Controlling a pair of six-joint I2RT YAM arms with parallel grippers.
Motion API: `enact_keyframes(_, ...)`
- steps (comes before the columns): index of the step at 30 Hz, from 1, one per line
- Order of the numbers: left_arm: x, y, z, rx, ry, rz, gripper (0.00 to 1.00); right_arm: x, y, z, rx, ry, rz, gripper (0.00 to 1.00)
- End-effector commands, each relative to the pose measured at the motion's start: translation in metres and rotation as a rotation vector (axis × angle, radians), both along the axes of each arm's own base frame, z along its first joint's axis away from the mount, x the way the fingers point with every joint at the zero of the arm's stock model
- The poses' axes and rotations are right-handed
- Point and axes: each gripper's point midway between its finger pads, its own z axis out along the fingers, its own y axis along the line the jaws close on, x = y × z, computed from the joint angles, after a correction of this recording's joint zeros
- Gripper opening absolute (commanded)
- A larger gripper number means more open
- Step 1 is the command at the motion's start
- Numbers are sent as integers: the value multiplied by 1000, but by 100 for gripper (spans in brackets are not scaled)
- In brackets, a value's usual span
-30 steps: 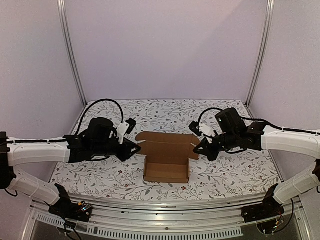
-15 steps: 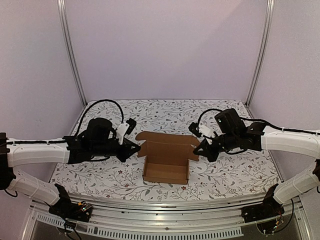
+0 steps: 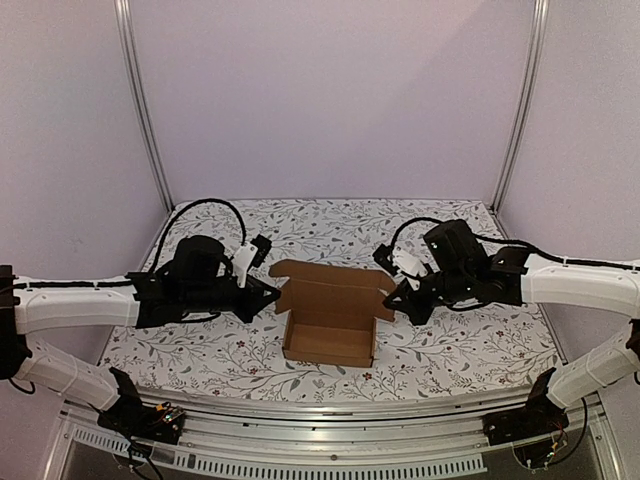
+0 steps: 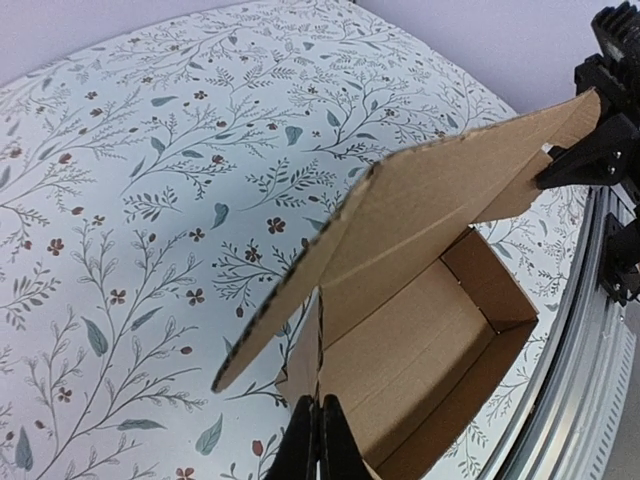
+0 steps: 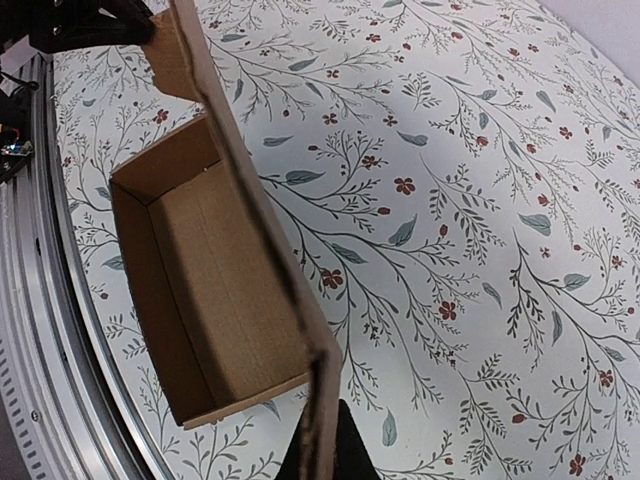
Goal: Fold the paper box
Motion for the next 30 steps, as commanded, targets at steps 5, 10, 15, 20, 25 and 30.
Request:
enact_keyframes(5,8,8,-10,86,18,212,0,23,16,36,82,-118,-244,0)
enact_keyframes(10,7,-3,1,71,16,294,0,27,22,43,118,-140,-373,0)
enact_keyframes(15,3,-12,-1,52,40,329,0,27,30,50,152,-172,-481,0)
enact_keyframes(20,-3,-21,-2,45,45,342,0,26,41,50,166,-210,-577,0)
enact_keyframes(25,-5,-25,-1,47,41,391,0,31,49,47,171,-238,-673,0)
enact_keyframes(30,-3,-26,3,43,24,446,0,34,56,37,170,-241,-747,0)
